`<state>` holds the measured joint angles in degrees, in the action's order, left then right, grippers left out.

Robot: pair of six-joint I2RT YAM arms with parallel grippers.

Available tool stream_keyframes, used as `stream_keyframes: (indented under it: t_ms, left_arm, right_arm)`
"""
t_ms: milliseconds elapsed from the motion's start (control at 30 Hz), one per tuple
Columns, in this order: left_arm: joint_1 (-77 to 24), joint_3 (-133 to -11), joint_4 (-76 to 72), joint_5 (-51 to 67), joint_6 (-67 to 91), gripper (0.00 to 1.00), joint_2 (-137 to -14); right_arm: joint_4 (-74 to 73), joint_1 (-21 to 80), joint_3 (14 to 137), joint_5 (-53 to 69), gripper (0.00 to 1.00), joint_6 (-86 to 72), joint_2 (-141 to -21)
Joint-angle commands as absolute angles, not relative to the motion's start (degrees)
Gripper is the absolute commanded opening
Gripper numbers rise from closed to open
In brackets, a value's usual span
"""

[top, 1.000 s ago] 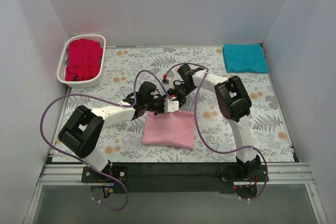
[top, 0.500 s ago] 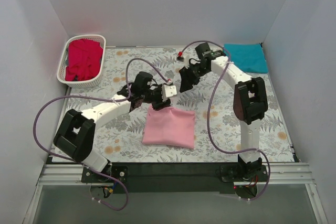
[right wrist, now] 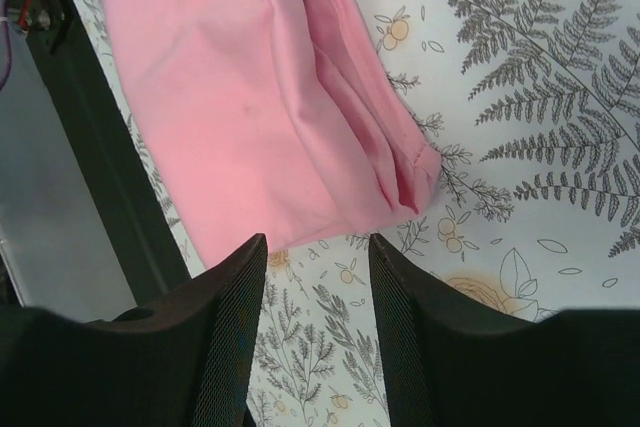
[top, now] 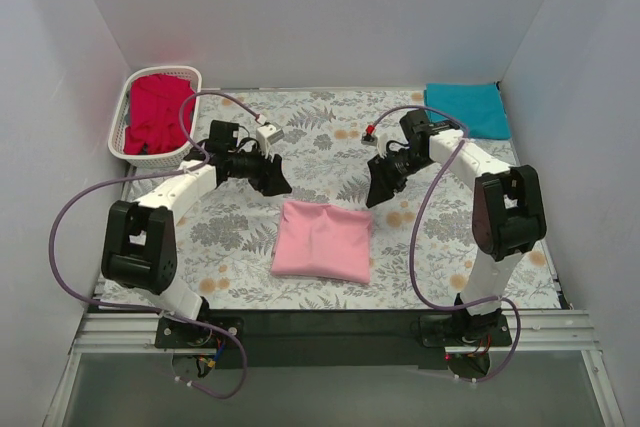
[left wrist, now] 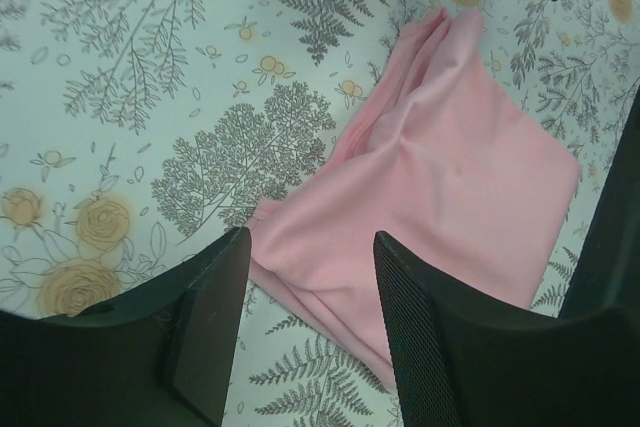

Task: Fold and stack the t-shirts
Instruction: Fold the tshirt

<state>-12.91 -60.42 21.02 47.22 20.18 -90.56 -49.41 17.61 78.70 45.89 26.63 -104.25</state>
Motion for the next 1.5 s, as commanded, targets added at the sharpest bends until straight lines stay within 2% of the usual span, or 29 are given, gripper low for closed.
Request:
stream_keyframes:
  t_ms: [0,533,733,800,1000,1133,1333,1433,1467]
  left_arm:
    - [-12.31,-60.56,22.24,49.40,22.76,0.51,-92.28]
    - [-11.78,-61.26,24.61,47.29,19.78,0.54,-99.66]
    - [-11.78,-61.52,23.73,47.55,19.95,0.54,-101.42]
    - [-11.78,-61.43,23.12,47.81,20.21,0.52,-101.51]
    - [-11.78,-61.17,22.85,48.25,20.21,0.48,-101.51]
    - [-11.78,-60.82,21.27,49.04,20.92,0.44,-101.25]
    - [-11.78,-60.29,19.78,50.27,21.62,0.32,-101.51]
    - [-11.78,-60.12,19.69,50.54,21.97,0.21,-101.25]
    - [-11.78,-60.20,19.60,50.62,21.97,0.17,-101.08]
  right_arm:
    - [-45.45,17.93,77.17,43.17,0.52,27.07,-103.80]
    - [-42.71,22.06,74.79,37.27,0.52,27.86,-106.79]
    - [-42.89,22.41,74.09,37.44,0.49,28.12,-106.79]
    - [-42.80,22.41,74.00,37.44,0.45,28.13,-106.70]
    - [-42.98,22.59,73.74,37.44,0.45,28.56,-106.61]
    - [-43.07,22.76,73.57,37.97,0.46,28.48,-106.26]
    - [-42.98,22.94,73.65,37.71,0.45,28.65,-106.26]
    - [-42.98,23.03,73.92,37.62,0.41,28.74,-106.70]
    - [-42.98,23.11,74.00,37.62,0.36,28.74,-106.79]
